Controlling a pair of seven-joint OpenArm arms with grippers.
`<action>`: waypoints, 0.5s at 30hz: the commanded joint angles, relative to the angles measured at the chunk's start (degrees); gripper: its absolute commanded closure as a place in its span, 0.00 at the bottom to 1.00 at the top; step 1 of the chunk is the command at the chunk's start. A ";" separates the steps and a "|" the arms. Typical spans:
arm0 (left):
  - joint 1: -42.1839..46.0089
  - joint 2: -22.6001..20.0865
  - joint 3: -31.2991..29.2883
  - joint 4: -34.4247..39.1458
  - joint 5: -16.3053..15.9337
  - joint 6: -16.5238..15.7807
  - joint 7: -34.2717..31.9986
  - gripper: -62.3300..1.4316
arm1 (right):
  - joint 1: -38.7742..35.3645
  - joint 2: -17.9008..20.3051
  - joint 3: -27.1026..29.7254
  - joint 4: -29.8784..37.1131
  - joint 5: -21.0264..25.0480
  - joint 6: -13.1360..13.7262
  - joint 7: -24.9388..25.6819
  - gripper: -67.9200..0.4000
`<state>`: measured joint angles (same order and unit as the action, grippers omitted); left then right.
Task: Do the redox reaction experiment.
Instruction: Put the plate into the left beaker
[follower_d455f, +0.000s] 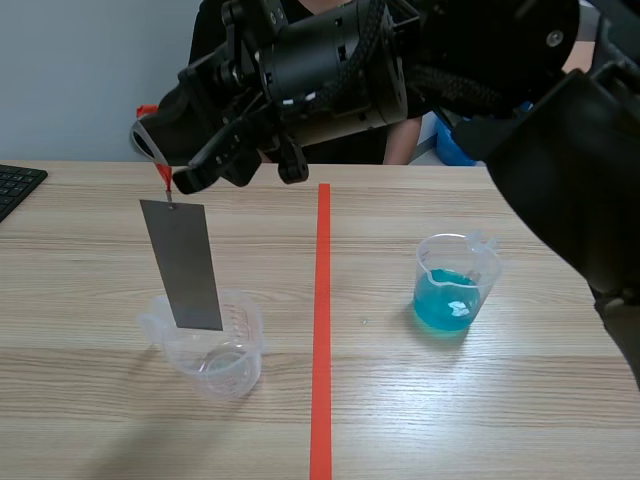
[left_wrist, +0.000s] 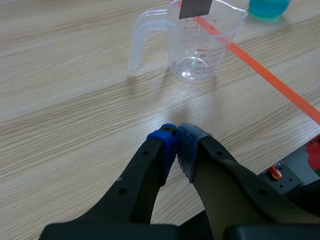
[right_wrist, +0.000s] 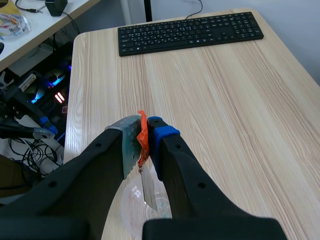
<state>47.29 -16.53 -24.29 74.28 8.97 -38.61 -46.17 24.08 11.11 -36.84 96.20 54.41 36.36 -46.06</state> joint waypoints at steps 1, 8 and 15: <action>0.15 -0.48 0.04 0.96 -0.61 0.13 -1.22 0.93 | -0.48 -0.02 0.20 0.26 -0.70 0.63 1.22 0.97; 0.15 -0.48 0.04 0.96 -0.59 0.13 -1.20 0.93 | -3.17 -0.02 -0.85 -1.79 -6.05 1.40 4.52 0.97; 0.15 -0.48 0.04 0.96 -0.59 0.13 -1.22 0.93 | -3.43 -0.04 -1.40 -6.56 -12.39 1.40 10.86 0.97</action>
<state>47.29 -16.53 -24.29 74.28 8.97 -38.61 -46.17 19.62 11.11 -38.37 89.60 41.85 37.74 -36.64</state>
